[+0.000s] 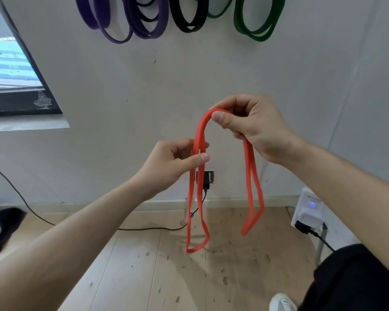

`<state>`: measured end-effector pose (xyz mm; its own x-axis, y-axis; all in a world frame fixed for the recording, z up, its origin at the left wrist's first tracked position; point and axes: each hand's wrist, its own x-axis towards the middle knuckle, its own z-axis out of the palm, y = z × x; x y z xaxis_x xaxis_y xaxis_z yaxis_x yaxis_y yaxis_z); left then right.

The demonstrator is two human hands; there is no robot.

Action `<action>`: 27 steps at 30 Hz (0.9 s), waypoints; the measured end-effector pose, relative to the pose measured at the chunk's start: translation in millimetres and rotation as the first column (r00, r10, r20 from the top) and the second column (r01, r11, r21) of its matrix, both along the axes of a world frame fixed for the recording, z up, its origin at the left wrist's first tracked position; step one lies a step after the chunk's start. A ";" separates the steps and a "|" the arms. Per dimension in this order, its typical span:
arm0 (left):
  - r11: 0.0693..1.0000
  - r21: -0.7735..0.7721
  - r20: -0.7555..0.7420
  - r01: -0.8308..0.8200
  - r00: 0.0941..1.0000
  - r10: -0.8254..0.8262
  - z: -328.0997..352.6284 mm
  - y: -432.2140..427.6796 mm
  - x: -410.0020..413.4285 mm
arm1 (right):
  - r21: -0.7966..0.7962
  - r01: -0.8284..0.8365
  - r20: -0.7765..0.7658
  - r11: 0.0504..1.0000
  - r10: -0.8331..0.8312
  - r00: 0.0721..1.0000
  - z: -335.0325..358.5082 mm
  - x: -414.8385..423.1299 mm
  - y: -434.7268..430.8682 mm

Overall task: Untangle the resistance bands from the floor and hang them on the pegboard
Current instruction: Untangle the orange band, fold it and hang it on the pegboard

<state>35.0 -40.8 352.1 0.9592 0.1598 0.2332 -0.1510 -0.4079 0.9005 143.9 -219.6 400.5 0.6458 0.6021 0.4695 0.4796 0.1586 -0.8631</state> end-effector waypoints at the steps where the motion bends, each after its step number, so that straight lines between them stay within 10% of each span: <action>1: 1.000 0.013 0.001 -0.003 1.000 0.003 0.3 -1.4 1.4 | -0.006 -0.012 0.005 1.000 0.013 1.000 -0.2 0.5 -0.9; 27: 0.981 -0.127 0.023 -0.144 0.989 0.148 -3.0 11.5 1.5 | -0.156 -0.043 -0.248 0.987 0.003 0.969 -35.5 67.7 -31.6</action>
